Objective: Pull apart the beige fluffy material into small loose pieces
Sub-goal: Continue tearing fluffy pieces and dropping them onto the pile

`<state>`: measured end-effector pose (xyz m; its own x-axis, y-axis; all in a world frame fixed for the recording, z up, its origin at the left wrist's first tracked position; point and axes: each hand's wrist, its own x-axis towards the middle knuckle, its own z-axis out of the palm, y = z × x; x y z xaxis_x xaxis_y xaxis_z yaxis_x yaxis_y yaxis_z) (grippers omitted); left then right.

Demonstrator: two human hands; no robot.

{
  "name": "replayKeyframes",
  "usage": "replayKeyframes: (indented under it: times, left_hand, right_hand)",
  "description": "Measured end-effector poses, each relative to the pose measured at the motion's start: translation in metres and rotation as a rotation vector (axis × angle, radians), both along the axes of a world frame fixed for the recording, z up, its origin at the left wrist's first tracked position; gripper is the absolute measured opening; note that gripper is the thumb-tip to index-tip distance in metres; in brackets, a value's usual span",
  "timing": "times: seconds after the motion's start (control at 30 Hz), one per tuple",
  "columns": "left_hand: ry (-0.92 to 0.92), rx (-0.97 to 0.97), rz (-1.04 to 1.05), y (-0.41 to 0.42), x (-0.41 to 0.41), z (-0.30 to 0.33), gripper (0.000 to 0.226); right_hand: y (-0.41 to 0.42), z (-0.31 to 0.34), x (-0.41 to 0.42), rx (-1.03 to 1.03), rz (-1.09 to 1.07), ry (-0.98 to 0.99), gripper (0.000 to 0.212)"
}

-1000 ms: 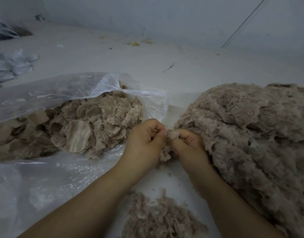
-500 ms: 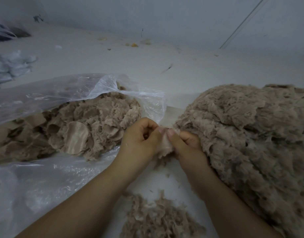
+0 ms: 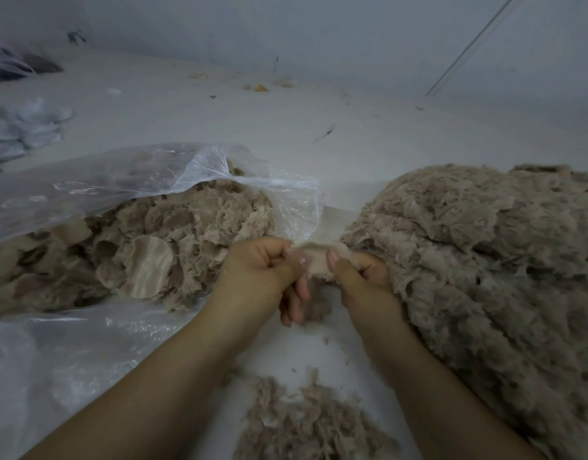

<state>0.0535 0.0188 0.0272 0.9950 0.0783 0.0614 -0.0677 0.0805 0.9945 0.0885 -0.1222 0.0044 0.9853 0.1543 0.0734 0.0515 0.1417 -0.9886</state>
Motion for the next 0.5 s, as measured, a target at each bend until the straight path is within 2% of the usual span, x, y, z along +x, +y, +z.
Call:
replayKeyframes:
  times: [0.13,0.2,0.27,0.3,0.37,0.4,0.43,0.5]
  left_hand:
    - [-0.038,-0.048,0.205,0.007,0.005,0.010,0.028]
    - [-0.145,0.073,0.431,0.015,0.010,0.015,0.022]
    - [-0.277,0.321,0.671,0.029,0.017,0.020,0.022]
    - [-0.294,0.538,0.738,0.037,0.021,0.021,0.023]
    - [-0.183,1.172,0.680,0.047,0.024,0.019,0.021]
    - [-0.097,1.391,0.601,0.048,0.025,0.017,0.016]
    - [-0.010,1.511,0.531,0.047,0.024,0.016,0.013]
    - [0.069,1.570,0.431,0.041,0.018,0.019,0.012]
  right_hand:
    - [-0.001,-0.005,0.003,-0.066,-0.074,-0.019,0.038]
    - [-0.001,-0.007,0.004,-0.068,-0.101,0.000,0.038]
    - [-0.001,-0.006,0.004,-0.071,-0.125,0.013,0.038]
    - [-0.001,-0.005,0.004,-0.064,-0.133,0.017,0.037]
    - [-0.002,-0.003,0.003,-0.025,-0.128,0.030,0.033]
    - [-0.002,-0.001,0.004,0.006,-0.115,0.051,0.031]
    - [-0.001,0.001,0.004,0.033,-0.093,0.088,0.031]
    - [-0.001,0.007,0.004,0.062,-0.044,0.169,0.033]
